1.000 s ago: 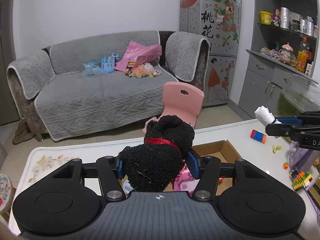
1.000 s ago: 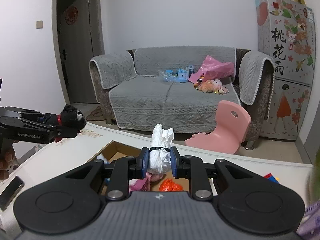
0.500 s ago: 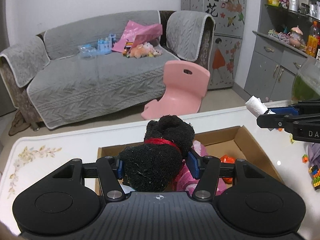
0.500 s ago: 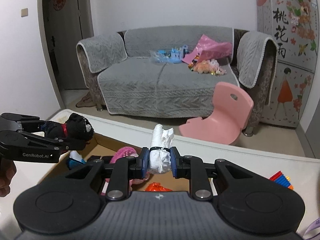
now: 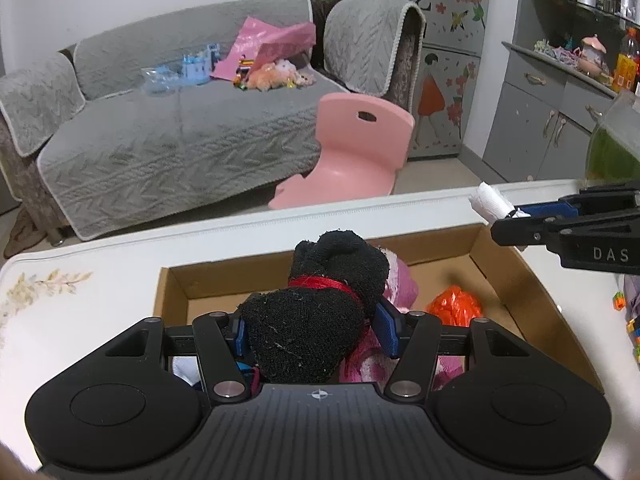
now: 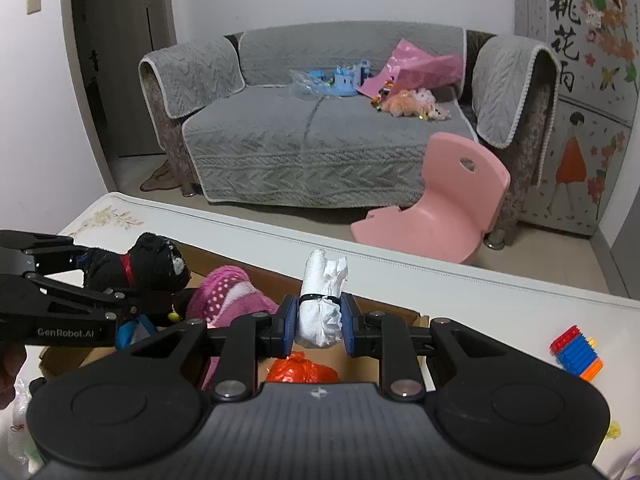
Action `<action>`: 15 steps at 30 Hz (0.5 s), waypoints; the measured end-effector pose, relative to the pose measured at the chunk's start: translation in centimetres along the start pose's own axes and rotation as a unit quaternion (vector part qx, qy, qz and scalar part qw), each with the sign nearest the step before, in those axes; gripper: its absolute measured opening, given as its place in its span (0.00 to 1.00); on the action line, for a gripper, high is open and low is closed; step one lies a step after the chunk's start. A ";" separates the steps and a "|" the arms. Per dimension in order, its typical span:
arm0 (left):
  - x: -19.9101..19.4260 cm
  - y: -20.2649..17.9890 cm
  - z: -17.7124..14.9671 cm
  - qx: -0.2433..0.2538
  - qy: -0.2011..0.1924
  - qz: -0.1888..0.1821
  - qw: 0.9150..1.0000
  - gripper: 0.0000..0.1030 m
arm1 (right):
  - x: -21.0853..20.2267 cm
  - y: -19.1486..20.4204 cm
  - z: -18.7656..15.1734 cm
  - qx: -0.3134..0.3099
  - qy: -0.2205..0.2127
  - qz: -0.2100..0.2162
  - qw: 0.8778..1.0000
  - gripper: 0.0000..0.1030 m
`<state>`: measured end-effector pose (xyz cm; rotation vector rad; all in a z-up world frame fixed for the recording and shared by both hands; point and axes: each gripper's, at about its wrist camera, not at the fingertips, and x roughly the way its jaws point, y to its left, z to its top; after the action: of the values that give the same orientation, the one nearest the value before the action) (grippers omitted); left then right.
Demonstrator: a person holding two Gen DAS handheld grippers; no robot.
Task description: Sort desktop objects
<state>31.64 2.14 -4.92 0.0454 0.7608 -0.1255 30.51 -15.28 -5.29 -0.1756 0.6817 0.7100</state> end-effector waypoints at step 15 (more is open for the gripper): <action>1.3 -0.4 -1.7 -0.034 -0.008 -0.013 0.999 0.62 | 3.7 -0.8 -1.1 -0.008 0.043 -0.018 0.999 0.20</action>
<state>31.32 1.72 -7.07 -0.0306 0.7490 -0.1244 32.56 -14.30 -8.54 -0.2332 0.7531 0.6762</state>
